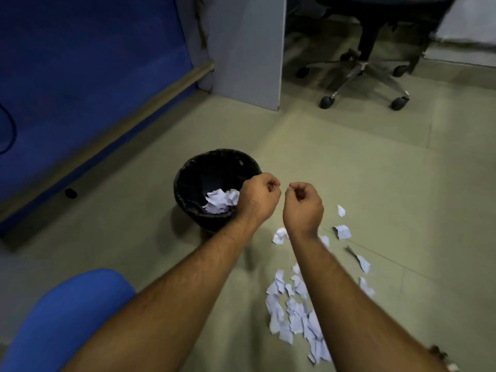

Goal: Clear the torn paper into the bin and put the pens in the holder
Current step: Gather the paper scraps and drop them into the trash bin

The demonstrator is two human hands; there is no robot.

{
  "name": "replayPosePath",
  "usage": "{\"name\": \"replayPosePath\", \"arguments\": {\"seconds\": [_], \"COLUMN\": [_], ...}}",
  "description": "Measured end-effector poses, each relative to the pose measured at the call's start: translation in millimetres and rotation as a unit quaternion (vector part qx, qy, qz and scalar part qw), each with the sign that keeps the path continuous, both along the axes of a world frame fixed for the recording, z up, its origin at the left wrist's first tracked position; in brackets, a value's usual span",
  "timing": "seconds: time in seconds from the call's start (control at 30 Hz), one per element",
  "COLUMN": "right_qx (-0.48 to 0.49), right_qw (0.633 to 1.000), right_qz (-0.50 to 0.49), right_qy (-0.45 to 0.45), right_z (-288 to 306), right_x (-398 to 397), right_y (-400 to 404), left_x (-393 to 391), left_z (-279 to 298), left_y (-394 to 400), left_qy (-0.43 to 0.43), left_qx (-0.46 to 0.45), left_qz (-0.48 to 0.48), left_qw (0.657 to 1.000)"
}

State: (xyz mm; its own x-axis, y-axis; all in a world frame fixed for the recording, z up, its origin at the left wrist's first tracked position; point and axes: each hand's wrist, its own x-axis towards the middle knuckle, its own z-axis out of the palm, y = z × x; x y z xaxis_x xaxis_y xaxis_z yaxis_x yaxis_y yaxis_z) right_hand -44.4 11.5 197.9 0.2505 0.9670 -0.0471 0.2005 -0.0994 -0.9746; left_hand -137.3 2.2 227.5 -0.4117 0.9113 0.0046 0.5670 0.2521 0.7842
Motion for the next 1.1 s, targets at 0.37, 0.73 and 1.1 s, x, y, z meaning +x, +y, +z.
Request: {"name": "replayPosePath", "arguments": {"seconds": [0.37, 0.73, 1.1], "right_qx": [-0.118, -0.27, -0.127], "right_qw": [0.954, 0.802, 0.892], "right_qz": [0.087, 0.232, 0.145], "right_qy": [-0.263, -0.48, -0.41], "right_z": [-158, -214, -221], "right_x": [139, 175, 168], "right_y": [-128, -200, -129], "left_x": [102, 110, 131], "left_z": [-170, -237, -237], "left_y": [-91, -164, -92], "left_qy": [0.173, 0.394, 0.309], "left_qx": [-0.295, -0.289, -0.174], "left_qz": [-0.252, -0.319, -0.282], "left_qw": [0.905, 0.812, 0.891]}}
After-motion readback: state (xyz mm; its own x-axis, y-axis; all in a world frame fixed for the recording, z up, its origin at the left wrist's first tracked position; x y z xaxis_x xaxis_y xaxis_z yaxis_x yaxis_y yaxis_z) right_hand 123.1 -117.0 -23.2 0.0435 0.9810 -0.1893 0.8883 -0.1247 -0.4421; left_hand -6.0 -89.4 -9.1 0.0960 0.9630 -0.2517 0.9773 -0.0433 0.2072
